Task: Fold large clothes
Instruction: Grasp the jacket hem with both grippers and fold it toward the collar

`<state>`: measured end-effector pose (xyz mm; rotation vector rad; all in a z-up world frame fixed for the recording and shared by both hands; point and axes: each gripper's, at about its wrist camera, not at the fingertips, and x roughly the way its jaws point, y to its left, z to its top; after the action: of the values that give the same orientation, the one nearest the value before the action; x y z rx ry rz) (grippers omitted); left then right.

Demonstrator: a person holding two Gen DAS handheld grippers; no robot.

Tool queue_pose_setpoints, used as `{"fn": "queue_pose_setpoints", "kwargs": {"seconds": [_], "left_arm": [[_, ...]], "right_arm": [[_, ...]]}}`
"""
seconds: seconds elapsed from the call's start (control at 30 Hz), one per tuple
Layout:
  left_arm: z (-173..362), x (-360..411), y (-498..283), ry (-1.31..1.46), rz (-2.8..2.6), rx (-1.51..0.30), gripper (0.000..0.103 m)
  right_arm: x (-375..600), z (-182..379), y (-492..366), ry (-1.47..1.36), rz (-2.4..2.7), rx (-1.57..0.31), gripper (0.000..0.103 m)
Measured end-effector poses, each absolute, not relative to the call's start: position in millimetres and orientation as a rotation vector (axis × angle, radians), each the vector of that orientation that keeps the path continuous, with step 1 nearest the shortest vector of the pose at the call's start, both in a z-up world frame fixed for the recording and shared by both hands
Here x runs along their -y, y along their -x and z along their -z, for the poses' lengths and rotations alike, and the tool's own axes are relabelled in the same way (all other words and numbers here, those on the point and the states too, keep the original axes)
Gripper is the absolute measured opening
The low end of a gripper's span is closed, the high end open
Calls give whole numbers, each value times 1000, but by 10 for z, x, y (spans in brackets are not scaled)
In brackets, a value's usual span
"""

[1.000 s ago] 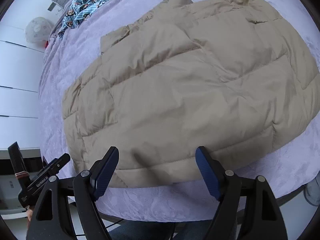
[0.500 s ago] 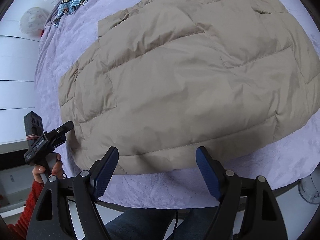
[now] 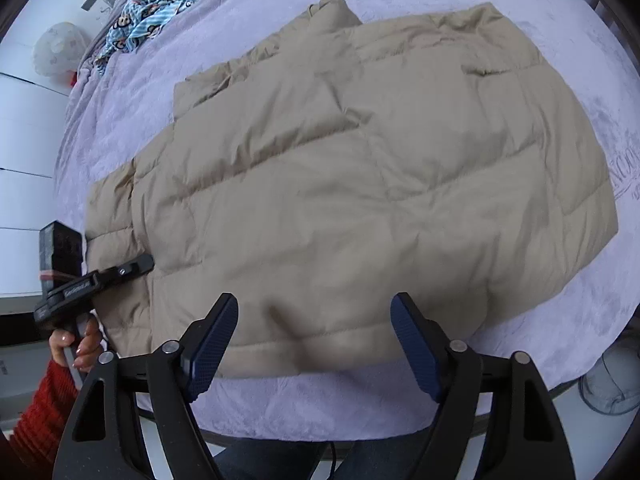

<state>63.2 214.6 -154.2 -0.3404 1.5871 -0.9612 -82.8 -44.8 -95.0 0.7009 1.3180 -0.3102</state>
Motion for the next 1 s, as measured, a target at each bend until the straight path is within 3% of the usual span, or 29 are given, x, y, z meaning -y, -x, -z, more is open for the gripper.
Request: {"fn": "queue_pose_setpoints", "kwargs": {"seconds": [0.03, 0.07, 0.4, 0.6, 0.73, 0.8, 0.9, 0.93, 1.0], "left_arm": [[1427, -2137, -607, 347, 962, -1572, 21], [1320, -2121, -583, 351, 957, -1559, 21], [204, -1240, -190, 279, 874, -1488, 21], [-62, -184, 134, 71, 778, -1475, 21], [-158, 303, 258, -42, 766, -1468, 23], [-143, 575, 330, -89, 790, -1485, 30], [-9, 937, 369, -94, 921, -1548, 63], [42, 1023, 371, -79, 967, -1561, 68], [170, 1217, 388, -43, 1099, -1598, 68]], "right_arm": [[503, 975, 764, -682, 295, -1317, 27], [545, 1004, 703, -669, 277, -1312, 20], [879, 1733, 212, -760, 41, -1308, 12], [1070, 1970, 217, -877, -51, -1305, 6], [1355, 1840, 357, -964, -62, -1284, 6], [1610, 1674, 549, -1002, -62, -1231, 6], [2005, 1408, 928, -980, -2, -1162, 6], [2119, 1356, 1059, -986, 23, -1144, 6], [2334, 1290, 1366, -1017, 83, -1115, 7]]}}
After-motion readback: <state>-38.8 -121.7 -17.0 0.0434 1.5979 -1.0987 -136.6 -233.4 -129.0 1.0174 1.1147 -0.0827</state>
